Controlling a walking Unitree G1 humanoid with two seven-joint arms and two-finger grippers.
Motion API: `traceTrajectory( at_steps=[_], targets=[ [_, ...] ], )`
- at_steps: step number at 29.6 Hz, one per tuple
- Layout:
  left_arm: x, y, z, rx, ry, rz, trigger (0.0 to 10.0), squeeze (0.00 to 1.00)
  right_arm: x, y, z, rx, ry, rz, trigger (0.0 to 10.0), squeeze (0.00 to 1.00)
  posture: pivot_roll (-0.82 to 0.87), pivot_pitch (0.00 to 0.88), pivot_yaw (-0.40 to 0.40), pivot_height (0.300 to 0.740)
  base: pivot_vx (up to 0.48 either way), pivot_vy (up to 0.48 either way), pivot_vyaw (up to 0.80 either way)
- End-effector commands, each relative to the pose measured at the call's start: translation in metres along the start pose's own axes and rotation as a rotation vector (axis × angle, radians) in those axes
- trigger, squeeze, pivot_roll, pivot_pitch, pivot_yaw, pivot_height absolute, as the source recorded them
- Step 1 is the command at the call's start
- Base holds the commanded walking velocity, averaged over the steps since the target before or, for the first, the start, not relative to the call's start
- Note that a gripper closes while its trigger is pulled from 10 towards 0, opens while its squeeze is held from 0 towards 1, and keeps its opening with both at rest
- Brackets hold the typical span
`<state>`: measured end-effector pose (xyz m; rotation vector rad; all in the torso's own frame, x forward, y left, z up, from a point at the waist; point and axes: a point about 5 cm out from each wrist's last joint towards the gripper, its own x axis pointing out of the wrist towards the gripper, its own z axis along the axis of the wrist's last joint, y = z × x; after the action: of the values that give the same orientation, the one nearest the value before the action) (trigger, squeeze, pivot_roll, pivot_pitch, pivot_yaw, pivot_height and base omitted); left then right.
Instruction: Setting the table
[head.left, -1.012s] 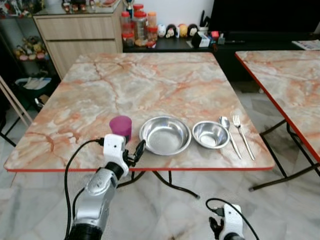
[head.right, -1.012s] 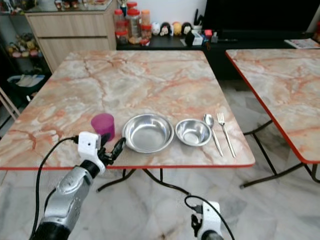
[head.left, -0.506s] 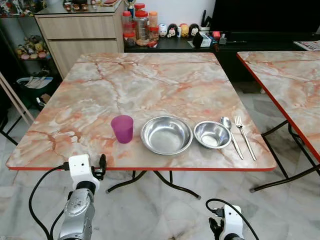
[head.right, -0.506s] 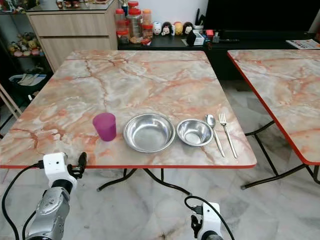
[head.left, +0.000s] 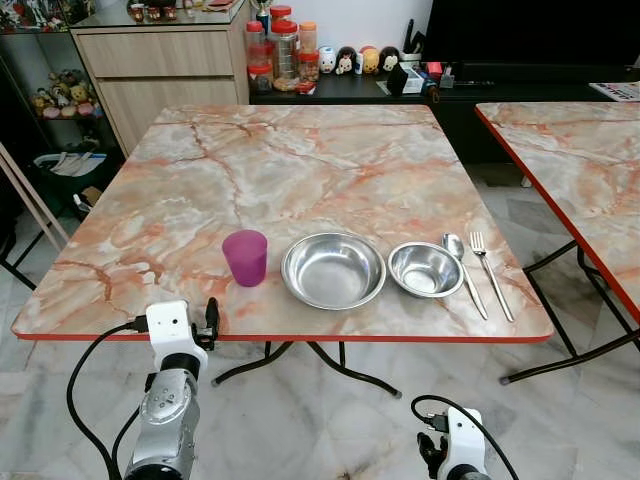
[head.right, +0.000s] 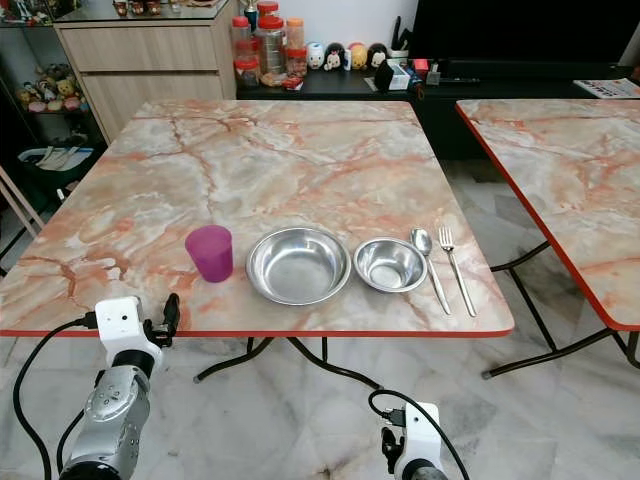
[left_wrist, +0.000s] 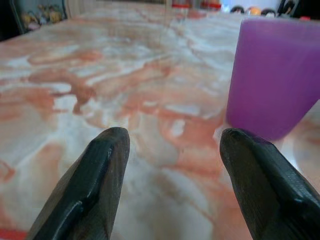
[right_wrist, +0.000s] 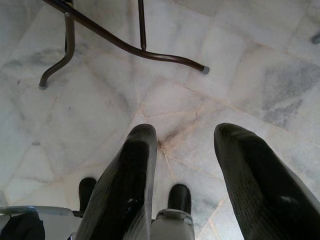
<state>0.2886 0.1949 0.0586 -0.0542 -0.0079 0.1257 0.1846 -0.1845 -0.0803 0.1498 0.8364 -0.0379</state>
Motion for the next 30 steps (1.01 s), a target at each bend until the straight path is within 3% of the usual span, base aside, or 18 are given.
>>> traceTrajectory(
  at_steps=[1, 7, 30],
  targets=[
    [0.0062, -0.0036, 0.0083, 0.005, -0.036, -0.014, 10.0, 0.00, 0.0002, -0.0013, 0.0017, -0.003, -0.004, -0.003, 10.0, 0.00, 0.05, 0.000, -0.027, 0.740, 0.000, 0.000, 0.00],
    [0.0081, -0.0057, 0.0090, 0.010, -0.041, -0.031, 10.0, 0.00, 0.0013, 0.0002, 0.0046, -0.016, -0.009, 0.000, 10.0, 0.00, 0.04, 0.000, -0.022, 0.740, 0.000, 0.000, 0.00],
    [0.0081, -0.0061, 0.0081, 0.019, -0.038, -0.041, 10.0, 0.00, -0.0007, -0.0041, -0.0002, -0.019, 0.006, -0.016, 10.0, 0.00, 0.04, 0.000, -0.019, 0.740, 0.000, -0.289, 0.00]
  ],
)
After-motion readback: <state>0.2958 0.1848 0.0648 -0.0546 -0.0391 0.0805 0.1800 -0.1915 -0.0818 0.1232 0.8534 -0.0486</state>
